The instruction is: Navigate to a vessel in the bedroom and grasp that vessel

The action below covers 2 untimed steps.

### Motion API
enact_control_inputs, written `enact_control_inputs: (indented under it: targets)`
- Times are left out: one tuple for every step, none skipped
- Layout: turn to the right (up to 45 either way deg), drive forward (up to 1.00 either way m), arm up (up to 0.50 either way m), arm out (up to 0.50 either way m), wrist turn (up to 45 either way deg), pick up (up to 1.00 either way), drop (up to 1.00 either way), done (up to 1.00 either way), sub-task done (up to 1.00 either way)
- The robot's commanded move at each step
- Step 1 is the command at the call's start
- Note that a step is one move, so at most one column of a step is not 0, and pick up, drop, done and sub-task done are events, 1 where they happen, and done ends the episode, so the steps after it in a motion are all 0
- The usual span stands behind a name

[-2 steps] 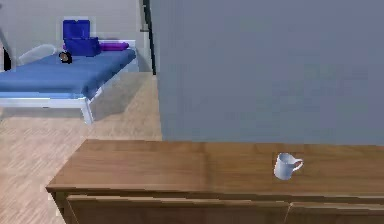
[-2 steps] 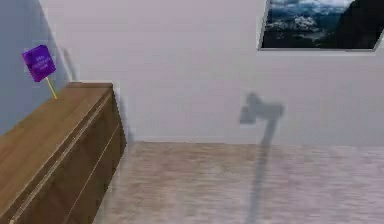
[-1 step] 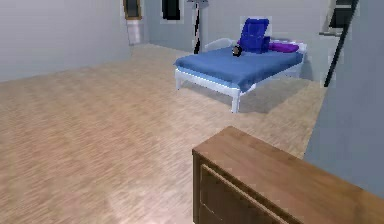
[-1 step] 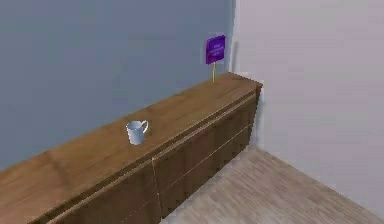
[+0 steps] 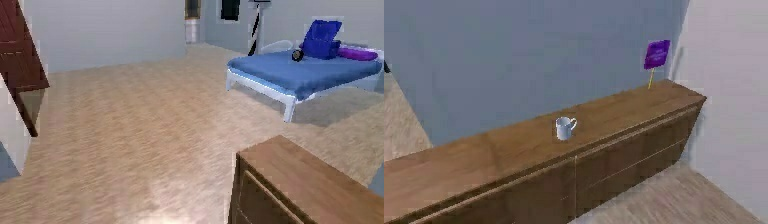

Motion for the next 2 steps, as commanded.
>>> enact_control_inputs:
  targets:
    - [45.0,0.0,0.0,0.0,0.0,0.0,0.0,0.0,0.0]
    - [30.0,0.0,0.0,0.0,0.0,0.0,0.0,0.0,0.0]
